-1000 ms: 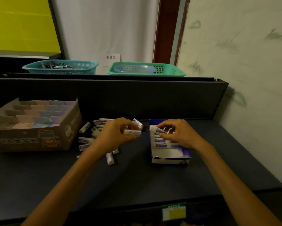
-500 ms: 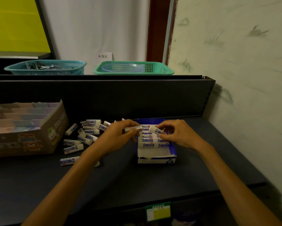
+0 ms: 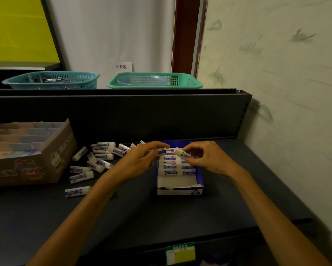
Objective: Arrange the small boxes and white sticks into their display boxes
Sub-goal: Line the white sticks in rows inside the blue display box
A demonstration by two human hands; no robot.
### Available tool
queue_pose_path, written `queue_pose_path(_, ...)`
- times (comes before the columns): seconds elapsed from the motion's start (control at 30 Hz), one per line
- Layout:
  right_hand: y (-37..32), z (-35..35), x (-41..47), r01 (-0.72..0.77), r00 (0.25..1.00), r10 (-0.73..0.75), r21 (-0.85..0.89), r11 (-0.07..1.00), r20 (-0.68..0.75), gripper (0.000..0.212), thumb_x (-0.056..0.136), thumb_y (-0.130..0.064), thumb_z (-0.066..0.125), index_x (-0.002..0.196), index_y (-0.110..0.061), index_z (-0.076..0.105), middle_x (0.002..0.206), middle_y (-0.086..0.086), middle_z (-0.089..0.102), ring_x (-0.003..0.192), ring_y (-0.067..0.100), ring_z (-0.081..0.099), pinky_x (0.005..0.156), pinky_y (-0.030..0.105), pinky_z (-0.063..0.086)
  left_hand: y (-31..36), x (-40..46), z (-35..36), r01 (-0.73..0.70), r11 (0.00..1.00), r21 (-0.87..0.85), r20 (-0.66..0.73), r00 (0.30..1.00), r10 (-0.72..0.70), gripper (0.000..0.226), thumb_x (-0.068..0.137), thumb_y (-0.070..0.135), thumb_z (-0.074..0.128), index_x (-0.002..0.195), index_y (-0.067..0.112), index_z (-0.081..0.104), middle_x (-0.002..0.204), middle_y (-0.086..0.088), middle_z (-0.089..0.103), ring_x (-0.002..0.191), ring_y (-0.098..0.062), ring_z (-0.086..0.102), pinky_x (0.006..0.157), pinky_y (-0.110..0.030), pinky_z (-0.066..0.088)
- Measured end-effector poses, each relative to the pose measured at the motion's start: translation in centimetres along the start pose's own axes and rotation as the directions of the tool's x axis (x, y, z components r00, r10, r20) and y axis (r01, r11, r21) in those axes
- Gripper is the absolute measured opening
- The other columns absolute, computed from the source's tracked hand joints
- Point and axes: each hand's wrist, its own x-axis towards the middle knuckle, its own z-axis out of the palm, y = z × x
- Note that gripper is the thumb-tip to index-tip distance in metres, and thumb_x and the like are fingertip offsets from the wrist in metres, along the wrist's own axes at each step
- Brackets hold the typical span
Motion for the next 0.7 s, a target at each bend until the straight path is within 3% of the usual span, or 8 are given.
queue_pose_path(0.23,0.23,-0.20,-0.02,0.001,1.000,-0.002,0.035,0.999,0.016,0.034,0.084,-0.020,0.070,0.116,-0.022,0.061,0.109,-0.008,0.062,0.097,0.003,0.060,0.081,0.021,0.052,0.85,-0.03,0.24,0.016,0.998,0.056,0.081,0.997,-0.020,0.039,0.098,0.019,0.042,0.133,0.035,0.037,0.091,0.019,0.048,0.078,0.005,0.052,0.061,-0.011,0.044)
queue_pose_path(0.33,0.31,-0.40,-0.05,-0.009,1.000,0.008,0.044,0.999,0.022,0.035,0.084,-0.020,0.070,0.117,-0.023,0.060,0.111,-0.007,0.062,0.100,0.005,0.060,0.082,0.022,0.053,0.51,0.18,0.36,0.028,0.999,0.040,0.073,0.997,-0.031,0.038,0.097,0.020,0.044,0.133,0.032,0.041,0.109,0.013,0.052,0.093,0.000,0.055,0.072,-0.016,0.050)
queue_pose_path(0.43,0.31,-0.57,-0.08,-0.017,1.000,0.016,0.051,0.999,0.026,0.035,0.083,-0.021,0.070,0.117,-0.024,0.060,0.111,-0.006,0.062,0.100,0.005,0.060,0.080,0.020,0.052,0.24,0.42,0.61,0.039,0.999,0.037,0.048,0.998,-0.041,0.033,0.095,0.023,0.047,0.128,0.027,0.046,0.113,0.007,0.059,0.102,-0.004,0.057,0.087,-0.026,0.052)
queue_pose_path(0.6,0.24,-0.75,-0.30,-0.022,0.999,0.020,0.057,0.998,0.030,0.034,0.083,-0.021,0.070,0.116,-0.024,0.060,0.106,-0.013,0.060,0.096,-0.002,0.059,0.076,0.015,0.050,0.28,0.73,0.96,0.034,0.988,0.151,-0.029,0.999,-0.030,0.031,0.095,0.026,0.049,0.125,0.025,0.049,0.116,0.004,0.055,0.098,-0.005,0.053,0.074,-0.014,0.044)
queue_pose_path(0.7,0.26,-0.87,-0.52,-0.023,0.999,0.022,0.062,0.998,0.025,0.032,0.083,-0.021,0.071,0.112,-0.026,0.060,0.104,-0.014,0.060,0.095,-0.001,0.060,0.078,0.018,0.052,0.62,0.88,1.03,-0.013,0.968,0.252,-0.064,0.997,0.031,0.031,0.094,0.025,0.052,0.125,0.026,0.051,0.120,0.006,0.047,0.103,-0.005,0.042,0.083,-0.018,0.038)
